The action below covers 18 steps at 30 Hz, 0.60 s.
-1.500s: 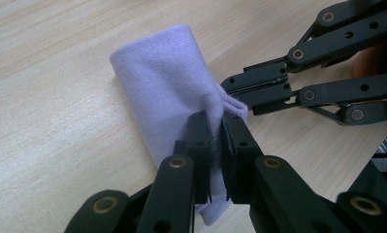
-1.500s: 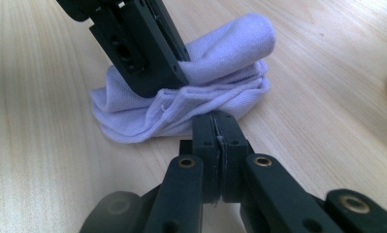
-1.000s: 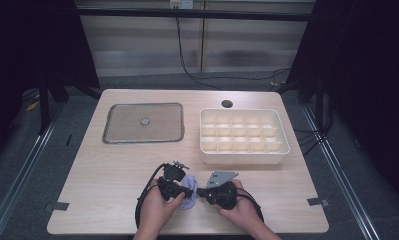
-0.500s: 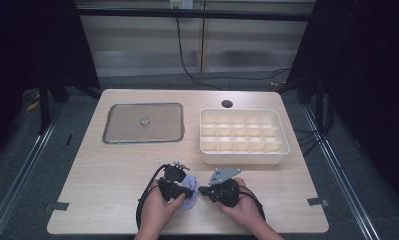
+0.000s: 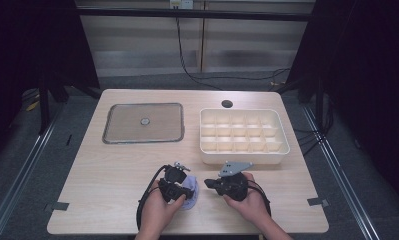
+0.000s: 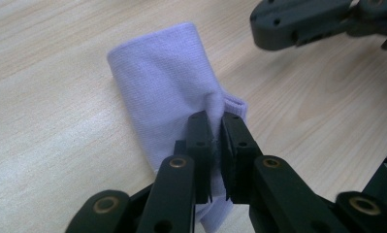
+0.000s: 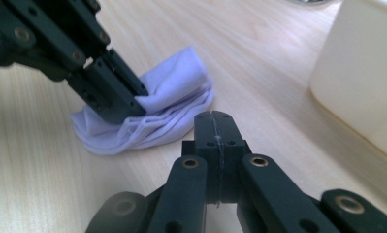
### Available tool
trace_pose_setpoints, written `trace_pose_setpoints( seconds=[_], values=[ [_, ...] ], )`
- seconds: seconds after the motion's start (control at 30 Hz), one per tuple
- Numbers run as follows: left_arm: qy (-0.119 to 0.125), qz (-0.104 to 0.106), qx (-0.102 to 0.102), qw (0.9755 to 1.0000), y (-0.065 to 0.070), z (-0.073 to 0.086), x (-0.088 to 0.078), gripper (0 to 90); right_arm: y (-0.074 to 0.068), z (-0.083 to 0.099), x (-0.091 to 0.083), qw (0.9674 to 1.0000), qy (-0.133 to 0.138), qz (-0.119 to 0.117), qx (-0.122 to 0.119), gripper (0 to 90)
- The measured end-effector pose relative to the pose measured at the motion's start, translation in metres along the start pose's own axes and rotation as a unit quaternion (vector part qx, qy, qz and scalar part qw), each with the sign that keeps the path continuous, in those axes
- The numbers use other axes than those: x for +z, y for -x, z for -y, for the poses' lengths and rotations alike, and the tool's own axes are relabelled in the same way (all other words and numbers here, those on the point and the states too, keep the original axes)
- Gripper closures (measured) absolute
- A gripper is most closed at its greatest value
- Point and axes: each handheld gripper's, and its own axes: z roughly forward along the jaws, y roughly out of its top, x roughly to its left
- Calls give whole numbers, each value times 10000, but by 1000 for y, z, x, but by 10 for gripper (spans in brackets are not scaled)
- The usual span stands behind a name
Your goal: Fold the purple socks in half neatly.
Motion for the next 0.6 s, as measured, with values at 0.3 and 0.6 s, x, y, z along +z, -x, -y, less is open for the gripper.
trace_pose_setpoints(
  seconds=[0.3,0.6],
  values=[
    [95,-22,-5,10000,0,3,0,833,0,-7,-4,9998,189,-62,-69,900],
    [85,-38,-28,10000,0,3,-1,832,-2,-19,-1,9991,353,-224,60,900]
  ],
)
